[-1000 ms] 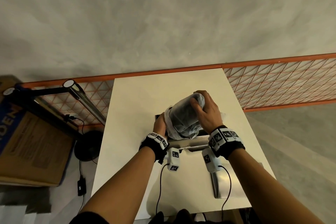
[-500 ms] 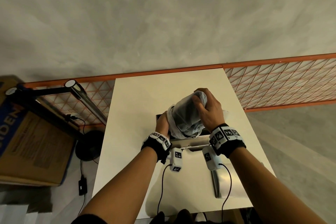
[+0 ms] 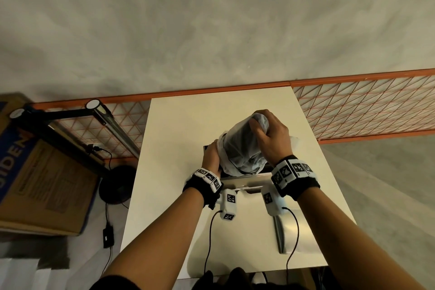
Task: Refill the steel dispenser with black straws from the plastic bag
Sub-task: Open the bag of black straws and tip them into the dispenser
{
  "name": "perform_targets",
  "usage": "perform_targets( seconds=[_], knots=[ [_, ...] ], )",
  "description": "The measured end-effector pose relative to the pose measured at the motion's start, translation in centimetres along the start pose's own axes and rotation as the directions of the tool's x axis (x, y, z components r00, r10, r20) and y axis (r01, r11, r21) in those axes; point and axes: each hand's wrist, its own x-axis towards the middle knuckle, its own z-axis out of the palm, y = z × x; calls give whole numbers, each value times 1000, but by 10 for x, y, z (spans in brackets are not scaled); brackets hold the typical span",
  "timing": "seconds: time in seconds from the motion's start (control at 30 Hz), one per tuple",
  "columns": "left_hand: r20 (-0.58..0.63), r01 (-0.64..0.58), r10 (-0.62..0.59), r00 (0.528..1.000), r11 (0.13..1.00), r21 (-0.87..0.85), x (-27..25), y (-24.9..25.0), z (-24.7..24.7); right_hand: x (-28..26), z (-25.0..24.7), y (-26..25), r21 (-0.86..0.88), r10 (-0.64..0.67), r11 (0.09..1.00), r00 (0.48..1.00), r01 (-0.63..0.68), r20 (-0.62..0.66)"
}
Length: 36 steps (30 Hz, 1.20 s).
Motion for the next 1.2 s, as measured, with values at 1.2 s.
perform_targets(
  seconds=[1.2],
  knots=[
    [115, -49, 17, 993, 958, 282, 66, -36, -18, -14, 12, 39, -37, 309, 951, 946, -307, 96]
  ],
)
